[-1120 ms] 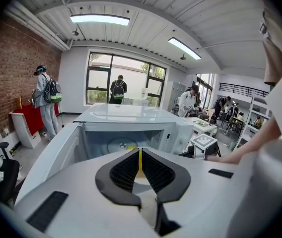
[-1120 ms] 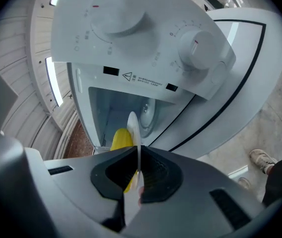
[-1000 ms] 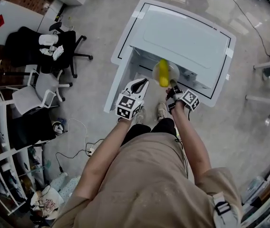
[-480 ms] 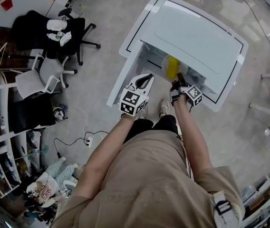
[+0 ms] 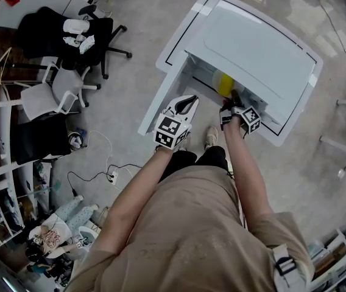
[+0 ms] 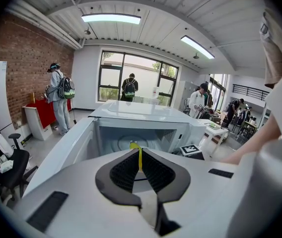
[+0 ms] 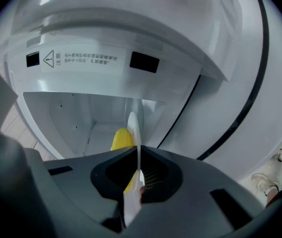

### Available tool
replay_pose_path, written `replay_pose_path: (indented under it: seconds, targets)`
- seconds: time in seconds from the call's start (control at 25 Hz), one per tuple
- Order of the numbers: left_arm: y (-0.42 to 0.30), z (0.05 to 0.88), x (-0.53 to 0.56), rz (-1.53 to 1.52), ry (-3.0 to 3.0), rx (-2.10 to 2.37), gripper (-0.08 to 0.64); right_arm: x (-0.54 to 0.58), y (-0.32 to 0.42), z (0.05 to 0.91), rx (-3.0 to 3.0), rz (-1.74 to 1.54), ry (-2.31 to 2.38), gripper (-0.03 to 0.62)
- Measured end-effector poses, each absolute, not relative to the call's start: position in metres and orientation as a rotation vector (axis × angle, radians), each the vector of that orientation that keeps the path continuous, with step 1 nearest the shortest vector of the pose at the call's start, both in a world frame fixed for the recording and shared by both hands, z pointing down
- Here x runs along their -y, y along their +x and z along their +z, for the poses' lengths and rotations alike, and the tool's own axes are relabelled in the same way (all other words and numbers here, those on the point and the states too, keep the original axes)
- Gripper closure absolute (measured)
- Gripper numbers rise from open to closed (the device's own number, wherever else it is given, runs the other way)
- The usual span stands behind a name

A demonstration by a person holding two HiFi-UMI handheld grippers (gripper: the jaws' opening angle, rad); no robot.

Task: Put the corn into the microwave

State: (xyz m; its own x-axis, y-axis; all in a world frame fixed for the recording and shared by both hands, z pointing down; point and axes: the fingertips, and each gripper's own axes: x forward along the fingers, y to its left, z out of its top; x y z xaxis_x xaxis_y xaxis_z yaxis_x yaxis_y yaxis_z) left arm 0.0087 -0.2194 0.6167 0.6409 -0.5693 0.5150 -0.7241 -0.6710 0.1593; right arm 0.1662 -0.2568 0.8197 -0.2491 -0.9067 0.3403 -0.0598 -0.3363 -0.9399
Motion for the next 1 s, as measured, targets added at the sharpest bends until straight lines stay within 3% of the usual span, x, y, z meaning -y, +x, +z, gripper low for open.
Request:
replay_pose_path:
  seconds: [0.48,0.6,0.88,1.0]
  targets:
    - [0.008,0.619,0.222,0.627,2.506,1.024,0.554,0.281,0.168,0.819,-1.179,-1.643,-1.393,0.57]
    - [0.007,0.619,0.222,0.621,2.502,1.022,0.554,0.276,0.162,0.81,-1.267,-1.63,-1.381,0.478]
    - [0.014,0.625,0.219,0.626,2.496,1.007,0.554,0.246,0.161,0.787,-1.63,-1.441,-1.638,0.441]
    - [0.014,0.625,0.216,0.639,2.497,1.001,0.554,0.239,0.143,0.786,-2.103,-1.2,-1.925,0.349]
